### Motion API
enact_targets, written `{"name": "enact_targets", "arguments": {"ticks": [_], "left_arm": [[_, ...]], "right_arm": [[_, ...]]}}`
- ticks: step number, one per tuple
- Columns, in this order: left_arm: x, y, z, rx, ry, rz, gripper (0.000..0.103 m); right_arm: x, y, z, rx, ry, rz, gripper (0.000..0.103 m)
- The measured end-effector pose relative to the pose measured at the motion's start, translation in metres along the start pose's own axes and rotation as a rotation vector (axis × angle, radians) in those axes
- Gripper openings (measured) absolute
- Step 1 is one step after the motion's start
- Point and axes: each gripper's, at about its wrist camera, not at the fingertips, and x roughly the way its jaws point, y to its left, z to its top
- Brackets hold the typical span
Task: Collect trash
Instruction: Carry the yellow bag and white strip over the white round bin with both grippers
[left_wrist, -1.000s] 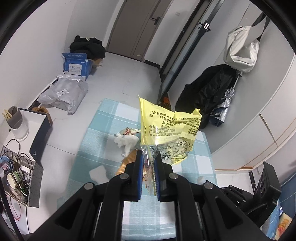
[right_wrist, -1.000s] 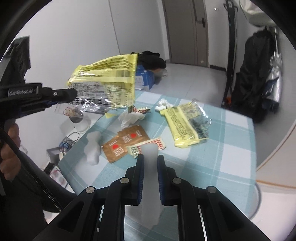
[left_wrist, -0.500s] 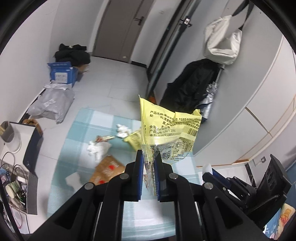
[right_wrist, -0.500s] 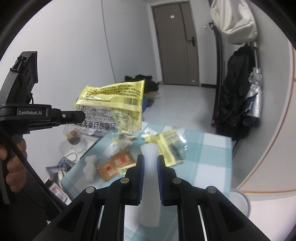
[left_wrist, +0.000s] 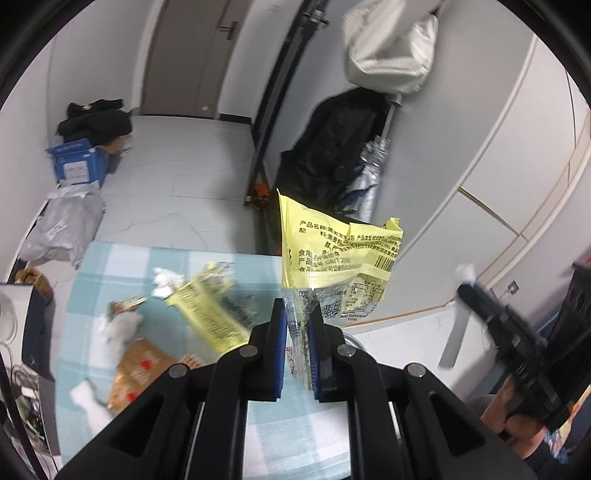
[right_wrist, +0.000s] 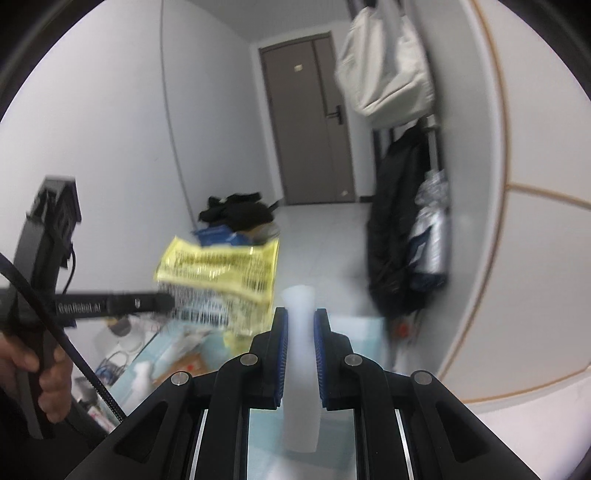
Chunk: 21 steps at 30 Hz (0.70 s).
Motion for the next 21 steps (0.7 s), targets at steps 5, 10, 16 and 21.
{"name": "enact_targets", "arguments": {"ticks": [5,10,16,21], "left_arm": [[0.027,-0.031,0.007,0.05,0.051,-0.026,0.007],[0.064,-0.063,0.013,0.11,0.122,-0.045,0.007],[0.116,-0.104,0.006,0.214,0.235,-0.054,0.007],[0.158,-0.13,-0.007,0.346,0.364,-0.051,0.007]], "right_arm": [[-0.014,-0.064,0.023,0.09,-0.033,-0.064,0.013],[-0.022,-0.129,0.032,0.183,-0.026,-0.126,0.013],[-0.017,-0.206,0.011,0.337,0.053,-0.165,0.013],[0.002,-0.246,-0.032,0.45,0.135,-0.158,0.013]]}}
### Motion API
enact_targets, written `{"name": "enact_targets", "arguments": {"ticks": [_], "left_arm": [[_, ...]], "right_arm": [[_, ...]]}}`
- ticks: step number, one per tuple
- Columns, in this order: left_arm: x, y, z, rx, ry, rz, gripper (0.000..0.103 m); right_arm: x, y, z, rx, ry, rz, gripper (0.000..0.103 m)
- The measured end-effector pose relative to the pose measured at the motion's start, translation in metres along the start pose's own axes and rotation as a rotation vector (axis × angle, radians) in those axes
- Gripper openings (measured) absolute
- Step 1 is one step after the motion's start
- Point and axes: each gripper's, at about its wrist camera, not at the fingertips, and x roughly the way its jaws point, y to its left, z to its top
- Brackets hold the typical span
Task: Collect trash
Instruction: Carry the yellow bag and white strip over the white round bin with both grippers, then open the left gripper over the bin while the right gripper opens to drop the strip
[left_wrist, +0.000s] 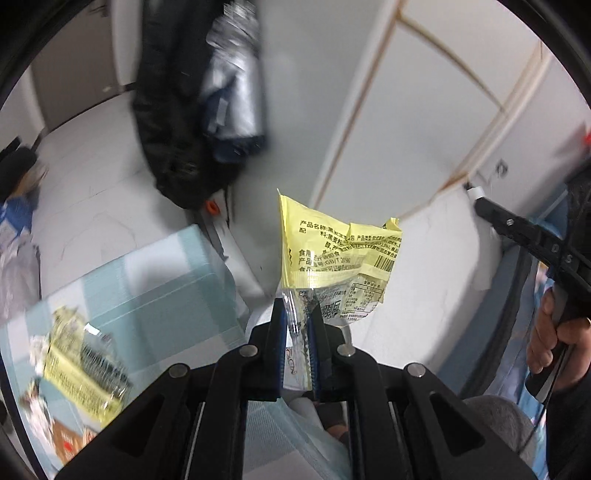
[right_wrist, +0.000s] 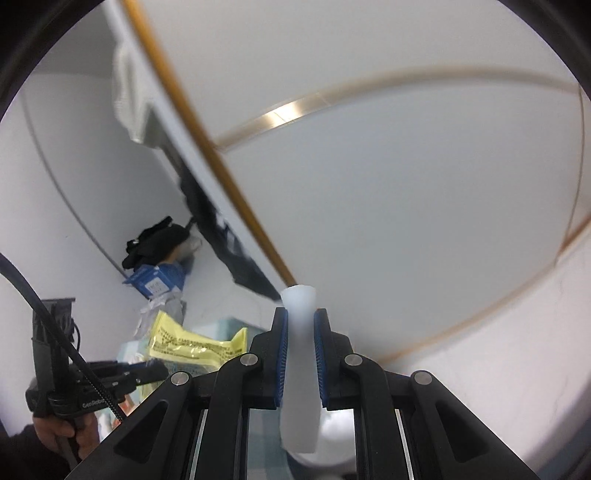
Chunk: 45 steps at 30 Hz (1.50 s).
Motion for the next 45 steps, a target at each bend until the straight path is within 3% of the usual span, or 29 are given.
{"name": "enact_targets", "arguments": {"ticks": [12,19,29,36,40,43,45], "left_arm": [[0.084,-0.044,0.014,0.224,0.301,0.145,0.007],[0.13,-0.06,0.005,0.334,0.465,0.233,0.007],[0.181,-0.054,0.004,0.335,0.638,0.292,0.007],[0.203,-0.039,0.004,0.259,0.71,0.311,0.008],[0.211,-0.039,0.004,0.235,0.728,0.284,0.01],[0.215,-0.037,0.001,0.227,0.746,0.283,0.018],[0.218,-0.035,0.0,0.217,0.754,0.284,0.04]], "right_arm": [[0.124,-0.087,-0.083,0.307,0.233,0.074,0.013],[0.177,-0.11,-0.12,0.353,0.338,0.092,0.013],[0.2,-0.139,-0.152,0.483,0.39,0.084,0.013],[0.21,-0.143,-0.166,0.516,0.43,0.08,0.02],[0.211,-0.143,-0.169,0.527,0.441,0.093,0.022],[0.207,-0.145,-0.169,0.514,0.455,0.089,0.022],[0.205,-0.144,-0.169,0.502,0.456,0.085,0.024]]}}
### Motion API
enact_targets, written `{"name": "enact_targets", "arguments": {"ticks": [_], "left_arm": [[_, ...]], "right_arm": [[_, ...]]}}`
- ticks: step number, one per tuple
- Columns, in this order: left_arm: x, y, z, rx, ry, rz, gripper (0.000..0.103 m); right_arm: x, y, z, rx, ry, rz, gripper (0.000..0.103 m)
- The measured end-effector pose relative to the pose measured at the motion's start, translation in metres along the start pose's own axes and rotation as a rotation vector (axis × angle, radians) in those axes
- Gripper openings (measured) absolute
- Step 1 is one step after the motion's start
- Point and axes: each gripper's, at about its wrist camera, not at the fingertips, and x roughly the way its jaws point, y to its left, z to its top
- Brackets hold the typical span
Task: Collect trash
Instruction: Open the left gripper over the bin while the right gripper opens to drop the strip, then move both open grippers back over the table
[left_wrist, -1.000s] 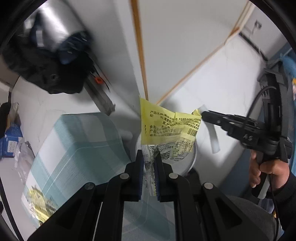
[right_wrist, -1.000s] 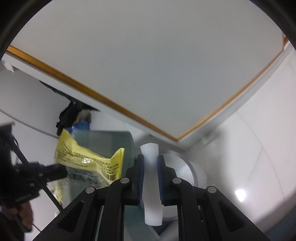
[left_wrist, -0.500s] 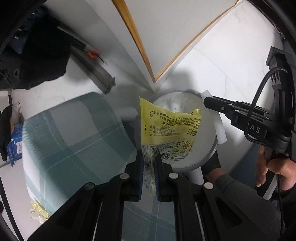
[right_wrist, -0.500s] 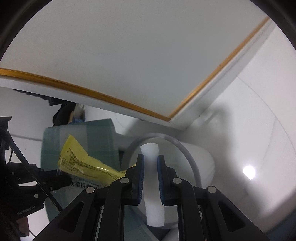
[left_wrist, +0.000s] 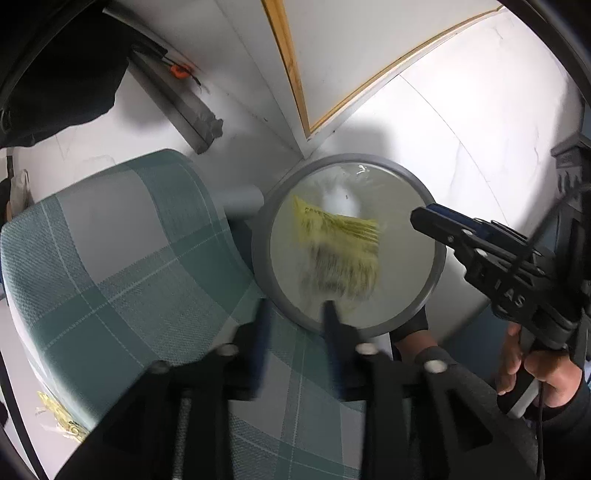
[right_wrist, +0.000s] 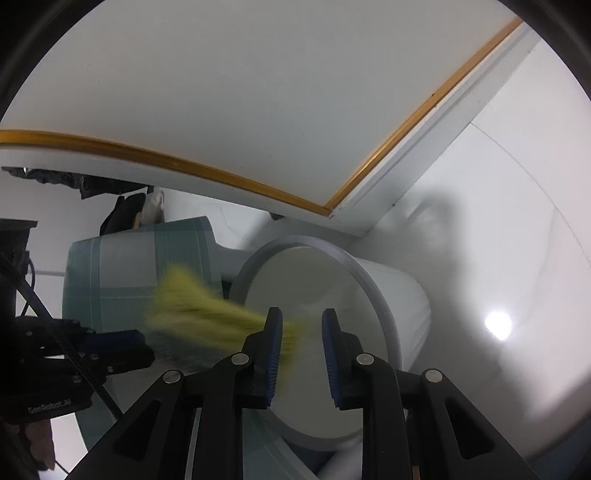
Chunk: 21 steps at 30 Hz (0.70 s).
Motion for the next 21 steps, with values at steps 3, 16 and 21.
{"name": "enact_targets", "arguments": {"ticks": [3,16,21], "left_arm": [[-0.002,0.0,0.0,0.003,-0.025,0.008,0.05],[-0.063,0.014,-0.041,-0.044,-0.297,-0.084,0.062],[-0.098,0.033,-0.075,-0.135,-0.443,-0.122,0.062]], "right_arm": [[-0.004,0.001,-0.002,-0.021,0.007,-0.001,0.034],[-0.059,0.017,-0.009,-0.123,-0.038,-0.047,0.041],[-0.104,0.039,-0.01,-0.172,-0.122,-0.059,0.045]]}}
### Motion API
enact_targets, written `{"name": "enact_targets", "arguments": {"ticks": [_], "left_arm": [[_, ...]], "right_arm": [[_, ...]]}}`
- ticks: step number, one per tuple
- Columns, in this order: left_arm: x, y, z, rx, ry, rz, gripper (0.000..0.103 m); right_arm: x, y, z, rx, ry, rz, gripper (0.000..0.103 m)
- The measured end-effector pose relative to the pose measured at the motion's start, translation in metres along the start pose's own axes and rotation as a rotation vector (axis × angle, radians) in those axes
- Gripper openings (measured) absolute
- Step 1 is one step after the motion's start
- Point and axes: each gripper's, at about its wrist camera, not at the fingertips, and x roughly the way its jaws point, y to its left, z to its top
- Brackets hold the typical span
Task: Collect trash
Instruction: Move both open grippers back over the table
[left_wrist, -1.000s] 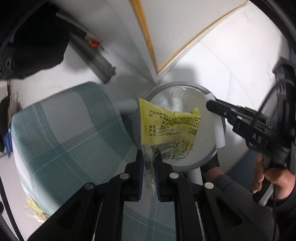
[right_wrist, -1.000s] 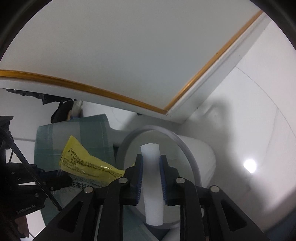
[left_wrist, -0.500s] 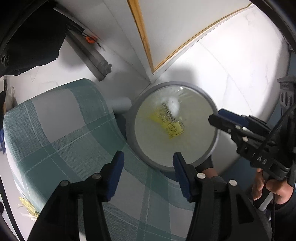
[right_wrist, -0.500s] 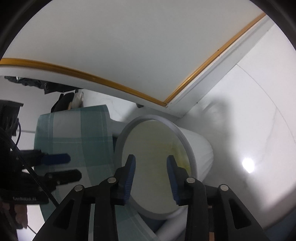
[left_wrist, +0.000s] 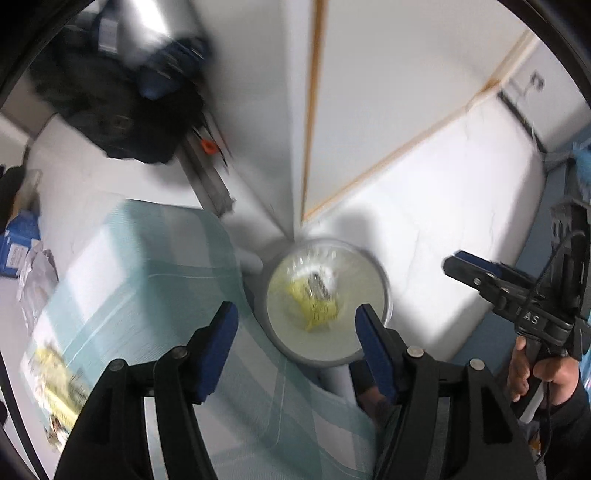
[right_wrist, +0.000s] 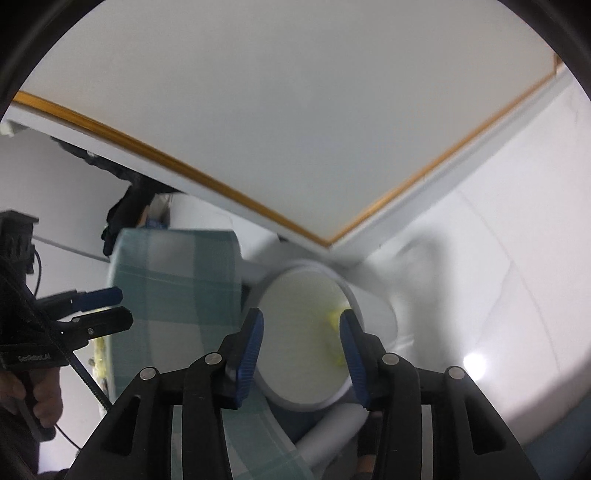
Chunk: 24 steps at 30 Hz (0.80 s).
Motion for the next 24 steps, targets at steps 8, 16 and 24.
{"name": "enact_targets", "arguments": {"ticks": [8,16,24], "left_arm": [[-0.088,0.037,-0.036,-0.196,-0.281,-0.019,0.075],[-0.147,0.073,-0.087,-0.328,-0.471,0.049,0.076],[-0.19,0.117,-0.149,-0.478,-0.625,0.106,0.088]], "right_arm": [[-0.091,0.078,0.011,-0.177,-0.235,-0.042,0.049],[-0.151,0.185,-0.003,-0.368,-0.409,0.019,0.059],[-0.159,0.274,-0.042,-0.512,-0.448,0.095,0.067]]}}
